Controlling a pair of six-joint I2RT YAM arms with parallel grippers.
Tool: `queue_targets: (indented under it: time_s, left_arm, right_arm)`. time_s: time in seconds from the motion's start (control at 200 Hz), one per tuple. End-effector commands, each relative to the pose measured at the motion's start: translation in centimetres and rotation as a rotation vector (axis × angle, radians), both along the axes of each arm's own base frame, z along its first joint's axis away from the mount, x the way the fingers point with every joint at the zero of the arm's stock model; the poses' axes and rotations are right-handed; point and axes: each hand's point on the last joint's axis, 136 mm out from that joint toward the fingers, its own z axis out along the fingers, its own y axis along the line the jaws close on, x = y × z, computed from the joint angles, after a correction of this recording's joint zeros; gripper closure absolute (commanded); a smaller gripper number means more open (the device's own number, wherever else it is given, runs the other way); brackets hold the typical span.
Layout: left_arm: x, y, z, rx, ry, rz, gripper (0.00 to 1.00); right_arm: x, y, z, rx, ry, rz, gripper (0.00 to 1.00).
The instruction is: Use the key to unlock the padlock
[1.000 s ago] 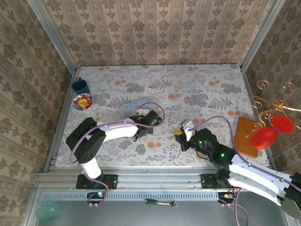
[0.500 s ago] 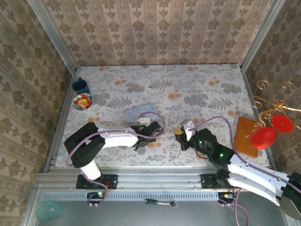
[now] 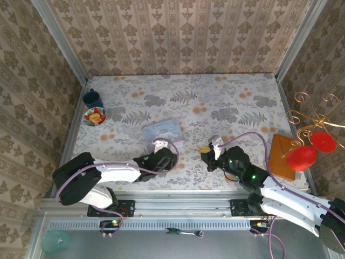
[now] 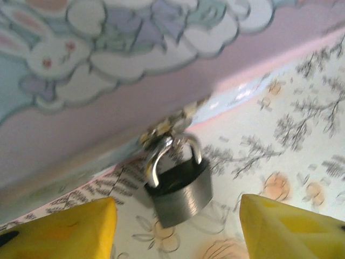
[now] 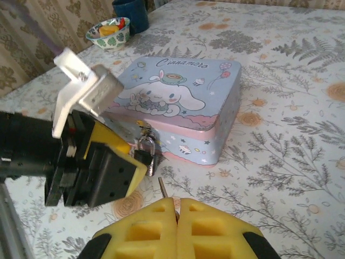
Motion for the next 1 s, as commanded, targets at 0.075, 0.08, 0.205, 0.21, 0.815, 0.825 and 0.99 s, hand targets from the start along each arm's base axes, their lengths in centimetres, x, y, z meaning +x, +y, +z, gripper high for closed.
queue_targets:
  time_s: [0.075, 0.08, 0.205, 0.21, 0.815, 0.825, 0.99]
  left_arm:
    - [0.0, -1.3, 1.7, -0.093, -0.100, -0.156, 0.36]
    - [0.1, -1.3, 1.8, -0.097, -0.101, -0.157, 0.36]
    - [0.1, -0.7, 1.4, -0.165, -0.089, -0.150, 0.38]
    - [0.1, -0.6, 1.3, -0.166, -0.087, -0.149, 0.38]
    - [2.5, 0.6, -0.8, -0.282, -0.046, -0.057, 0.42]
    - [2.6, 0.5, -0.8, -0.284, -0.046, -0.058, 0.42]
    - [3.3, -0.4, -1.3, -0.315, -0.033, -0.054, 0.45]
  right_arm:
    - [0.0, 0.8, 1.3, 0.137, 0.087, -0.017, 1.00]
    - [0.0, 0.8, 1.4, 0.140, 0.088, -0.018, 1.00]
    - [0.0, 1.0, 1.6, 0.189, 0.116, -0.029, 1.00]
    - [0.0, 1.0, 1.5, 0.189, 0.117, -0.030, 1.00]
    - [0.7, 3.0, 1.7, 0.246, 0.167, -0.069, 1.00]
    - [0.7, 3.0, 1.7, 0.246, 0.166, -0.070, 1.00]
    - [0.6, 3.3, 1.7, 0.257, 0.167, -0.068, 1.00]
